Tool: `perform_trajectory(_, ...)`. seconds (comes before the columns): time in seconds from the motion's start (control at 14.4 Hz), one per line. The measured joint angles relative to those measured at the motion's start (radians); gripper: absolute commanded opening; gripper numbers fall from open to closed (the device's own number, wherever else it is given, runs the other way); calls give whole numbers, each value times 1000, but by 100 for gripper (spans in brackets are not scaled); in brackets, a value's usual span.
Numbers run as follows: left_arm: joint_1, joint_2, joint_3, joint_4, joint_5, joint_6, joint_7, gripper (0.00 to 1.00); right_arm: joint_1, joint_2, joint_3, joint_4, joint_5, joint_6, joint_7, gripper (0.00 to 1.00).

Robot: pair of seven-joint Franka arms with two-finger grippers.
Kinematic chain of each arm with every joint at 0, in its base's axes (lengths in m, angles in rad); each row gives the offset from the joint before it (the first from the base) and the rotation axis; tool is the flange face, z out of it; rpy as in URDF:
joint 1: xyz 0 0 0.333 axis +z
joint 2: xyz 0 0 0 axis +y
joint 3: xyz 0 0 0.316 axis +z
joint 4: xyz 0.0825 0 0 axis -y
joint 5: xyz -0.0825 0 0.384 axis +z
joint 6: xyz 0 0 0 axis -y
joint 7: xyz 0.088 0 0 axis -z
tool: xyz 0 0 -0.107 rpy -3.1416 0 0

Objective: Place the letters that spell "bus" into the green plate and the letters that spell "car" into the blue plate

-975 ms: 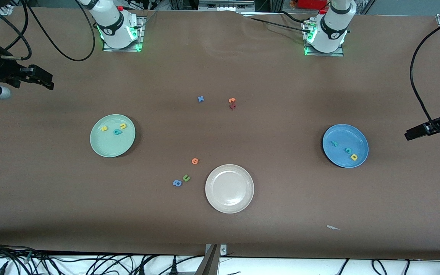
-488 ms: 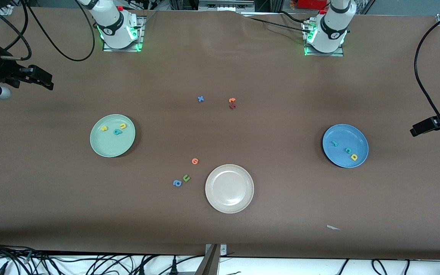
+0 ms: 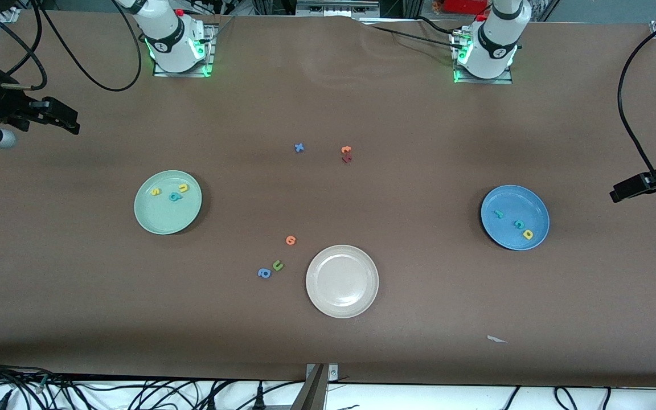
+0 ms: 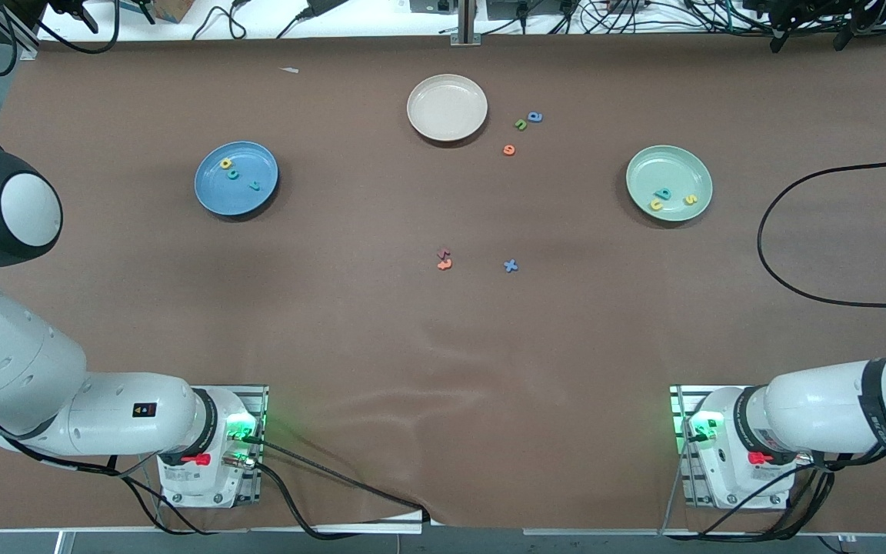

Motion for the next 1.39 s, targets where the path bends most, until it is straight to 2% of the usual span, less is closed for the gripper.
perform_trajectory(0.28, -16, 0, -23, 0, 0, 0, -1, 100, 0, 0, 0, 0, 0, 0, 0, 100)
perform_trajectory(1.39, -13, 0, -18, 0, 0, 0, -1, 100, 0, 1, -2, 0, 0, -4, 0, 100)
